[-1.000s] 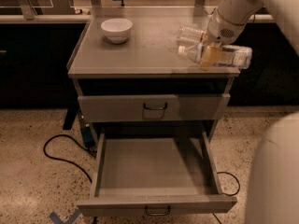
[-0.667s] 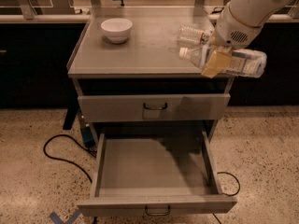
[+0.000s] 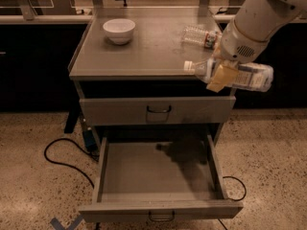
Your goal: Place blue plastic bottle into middle drawer
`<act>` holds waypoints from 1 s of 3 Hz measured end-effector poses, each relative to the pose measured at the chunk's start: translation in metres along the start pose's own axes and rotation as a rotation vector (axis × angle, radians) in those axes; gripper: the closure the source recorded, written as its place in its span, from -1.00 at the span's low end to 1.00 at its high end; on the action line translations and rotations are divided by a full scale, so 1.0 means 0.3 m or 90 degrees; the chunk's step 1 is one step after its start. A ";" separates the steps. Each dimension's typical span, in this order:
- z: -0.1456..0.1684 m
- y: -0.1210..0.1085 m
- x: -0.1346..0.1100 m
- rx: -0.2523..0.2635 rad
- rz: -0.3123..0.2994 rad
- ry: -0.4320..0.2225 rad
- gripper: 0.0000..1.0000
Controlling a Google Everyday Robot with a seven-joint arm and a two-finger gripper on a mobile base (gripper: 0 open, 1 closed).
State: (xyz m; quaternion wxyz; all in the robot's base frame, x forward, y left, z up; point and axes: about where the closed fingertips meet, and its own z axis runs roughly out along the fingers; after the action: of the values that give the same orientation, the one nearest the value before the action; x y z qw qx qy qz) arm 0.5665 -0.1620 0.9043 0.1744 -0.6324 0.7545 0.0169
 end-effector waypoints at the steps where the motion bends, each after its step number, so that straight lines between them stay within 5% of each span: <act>1: 0.067 0.163 0.023 -0.022 0.007 -0.025 1.00; 2: 0.155 0.247 0.077 -0.061 0.015 -0.004 1.00; 3: 0.155 0.247 0.077 -0.061 0.015 -0.004 1.00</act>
Offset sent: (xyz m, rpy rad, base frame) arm -0.0377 0.0077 -0.0247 0.0414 0.0211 0.0063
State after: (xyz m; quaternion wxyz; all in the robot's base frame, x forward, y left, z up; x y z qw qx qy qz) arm 0.5035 -0.1576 0.8397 0.1462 -0.6310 0.7597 0.0571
